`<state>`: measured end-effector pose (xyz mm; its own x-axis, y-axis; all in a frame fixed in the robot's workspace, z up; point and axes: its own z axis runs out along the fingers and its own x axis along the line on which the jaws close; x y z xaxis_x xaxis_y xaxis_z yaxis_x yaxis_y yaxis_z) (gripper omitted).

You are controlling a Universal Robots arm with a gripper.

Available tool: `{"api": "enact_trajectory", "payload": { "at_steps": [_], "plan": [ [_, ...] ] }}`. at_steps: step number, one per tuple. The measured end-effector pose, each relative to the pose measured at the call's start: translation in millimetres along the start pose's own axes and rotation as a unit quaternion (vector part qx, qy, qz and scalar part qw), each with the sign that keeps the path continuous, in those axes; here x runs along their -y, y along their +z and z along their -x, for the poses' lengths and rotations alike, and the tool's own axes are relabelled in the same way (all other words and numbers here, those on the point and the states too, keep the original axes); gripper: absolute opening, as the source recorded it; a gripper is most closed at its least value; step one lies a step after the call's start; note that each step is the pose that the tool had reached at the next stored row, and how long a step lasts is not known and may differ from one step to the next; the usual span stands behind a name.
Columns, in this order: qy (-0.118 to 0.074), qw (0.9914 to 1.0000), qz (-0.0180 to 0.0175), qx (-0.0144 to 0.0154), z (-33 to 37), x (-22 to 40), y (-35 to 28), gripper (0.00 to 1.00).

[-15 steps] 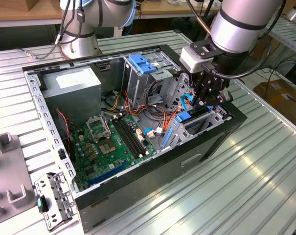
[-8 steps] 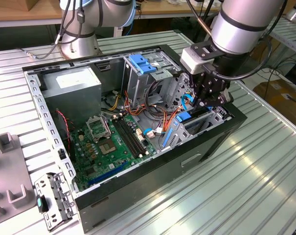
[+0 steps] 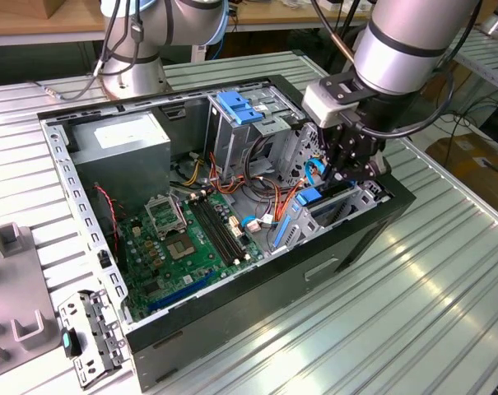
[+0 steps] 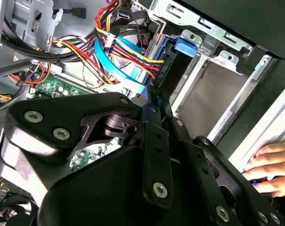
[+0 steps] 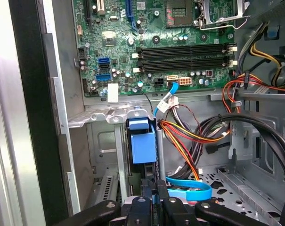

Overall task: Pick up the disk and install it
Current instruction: 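Insert the second disk wire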

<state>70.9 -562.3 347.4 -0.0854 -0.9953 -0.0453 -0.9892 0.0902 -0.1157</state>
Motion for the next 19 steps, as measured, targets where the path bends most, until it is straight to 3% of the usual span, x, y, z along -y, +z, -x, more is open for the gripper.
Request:
{"api": "enact_trajectory", "payload": {
  "at_steps": [19],
  "plan": [
    [-0.011, 0.99994, 0.0005, 0.0012, 0.7, 1.4, 2.6, 0.16]
  ]
}}
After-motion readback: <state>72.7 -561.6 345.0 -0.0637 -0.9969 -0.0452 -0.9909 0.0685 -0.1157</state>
